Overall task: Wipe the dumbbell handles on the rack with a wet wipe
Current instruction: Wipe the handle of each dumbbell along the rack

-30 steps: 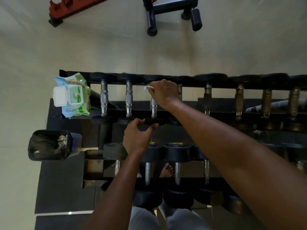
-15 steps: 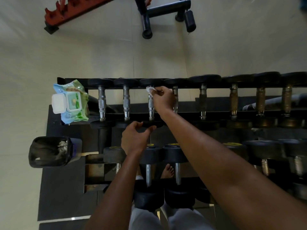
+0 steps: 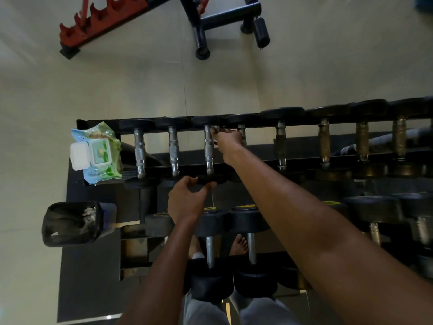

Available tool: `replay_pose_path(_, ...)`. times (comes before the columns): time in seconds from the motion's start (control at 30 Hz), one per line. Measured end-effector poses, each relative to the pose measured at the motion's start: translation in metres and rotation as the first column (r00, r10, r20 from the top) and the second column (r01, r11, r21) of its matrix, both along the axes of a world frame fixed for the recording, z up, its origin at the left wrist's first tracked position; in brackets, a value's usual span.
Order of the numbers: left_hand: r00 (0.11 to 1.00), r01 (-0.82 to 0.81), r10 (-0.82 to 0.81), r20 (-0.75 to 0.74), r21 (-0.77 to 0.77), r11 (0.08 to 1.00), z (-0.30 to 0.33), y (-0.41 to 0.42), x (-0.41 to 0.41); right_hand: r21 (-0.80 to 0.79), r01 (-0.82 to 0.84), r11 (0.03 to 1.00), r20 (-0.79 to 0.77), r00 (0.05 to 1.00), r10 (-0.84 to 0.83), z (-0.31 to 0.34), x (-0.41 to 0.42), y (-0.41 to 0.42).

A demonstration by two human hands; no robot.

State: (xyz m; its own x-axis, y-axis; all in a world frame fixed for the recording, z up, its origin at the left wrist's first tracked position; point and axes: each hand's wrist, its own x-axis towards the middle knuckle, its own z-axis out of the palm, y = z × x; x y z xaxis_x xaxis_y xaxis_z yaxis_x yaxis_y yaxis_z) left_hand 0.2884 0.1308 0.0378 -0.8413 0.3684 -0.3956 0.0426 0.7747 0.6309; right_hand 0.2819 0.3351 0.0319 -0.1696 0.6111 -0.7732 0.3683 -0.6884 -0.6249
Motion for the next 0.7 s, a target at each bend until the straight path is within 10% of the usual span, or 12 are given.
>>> replay_pose_path(0.27,0.999,0.028,-0.028,0.018,-0.002,1.0,0.0,0.0,-0.003,0.07,-0.327,0.943,0.243,0.922,0.301,-0.011,0.007,0.002)
replay_pose_path(0.7,0.999,0.036,-0.036,0.008,-0.02,0.999,0.0,-0.001,-0.005,0.235,-0.832,0.502,0.504,0.546,0.669,-0.013,0.046,-0.025)
